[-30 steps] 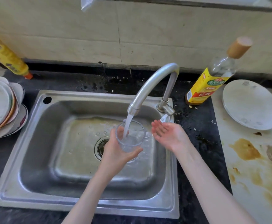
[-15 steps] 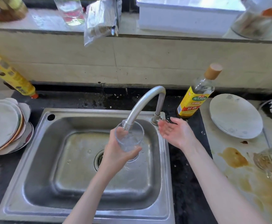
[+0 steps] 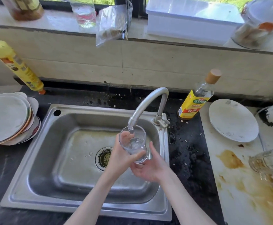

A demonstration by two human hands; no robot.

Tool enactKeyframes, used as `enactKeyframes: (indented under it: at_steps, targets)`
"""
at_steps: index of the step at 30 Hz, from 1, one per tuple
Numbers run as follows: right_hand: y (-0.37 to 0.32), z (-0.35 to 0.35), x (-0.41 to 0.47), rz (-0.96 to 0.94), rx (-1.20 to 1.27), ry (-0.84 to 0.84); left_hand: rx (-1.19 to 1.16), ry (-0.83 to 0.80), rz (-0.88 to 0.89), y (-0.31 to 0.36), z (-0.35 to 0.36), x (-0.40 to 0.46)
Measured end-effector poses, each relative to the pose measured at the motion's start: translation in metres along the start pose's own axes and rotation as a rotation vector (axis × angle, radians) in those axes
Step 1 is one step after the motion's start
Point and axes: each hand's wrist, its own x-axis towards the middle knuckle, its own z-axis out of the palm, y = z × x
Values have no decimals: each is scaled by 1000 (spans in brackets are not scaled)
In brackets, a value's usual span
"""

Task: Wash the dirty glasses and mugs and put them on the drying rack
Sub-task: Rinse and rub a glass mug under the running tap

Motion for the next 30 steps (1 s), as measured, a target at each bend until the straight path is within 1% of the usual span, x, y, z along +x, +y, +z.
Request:
enactKeyframes:
  at_steps: [3, 5, 8, 12, 15, 17, 19, 21, 25, 30]
  targets:
    - [2, 6, 0, 38, 70, -33, -16, -37, 27, 3, -3, -8]
    - [3, 12, 3, 30, 122, -36, -24, -66, 19, 3, -6, -12]
    - [3, 12, 7, -94, 154, -36, -70, -123, -32, 0, -16, -16]
    - [-3, 6, 1, -307, 36, -52, -185, -146, -177, 6, -29, -28]
    - [-9, 5, -5, -469, -138, 26, -117, -117, -256, 6, -30, -31]
    - [-11, 3, -6, -568, -226, 74, -15, -153, -315, 7, -29, -31]
    - [-12, 0, -7, -655, -244, 62, 95, -202, -342, 4, -30, -29]
    - [-10, 0, -11, -701, -241, 37, 149, -224, -334, -2, -32, -29]
    - [-7, -5, -18, -653, -221, -47, 129, -206, -303, -5, -34, -35]
    - [4, -12, -24, -559, -391, -81, 17, -213, -306, -5, -38, -49]
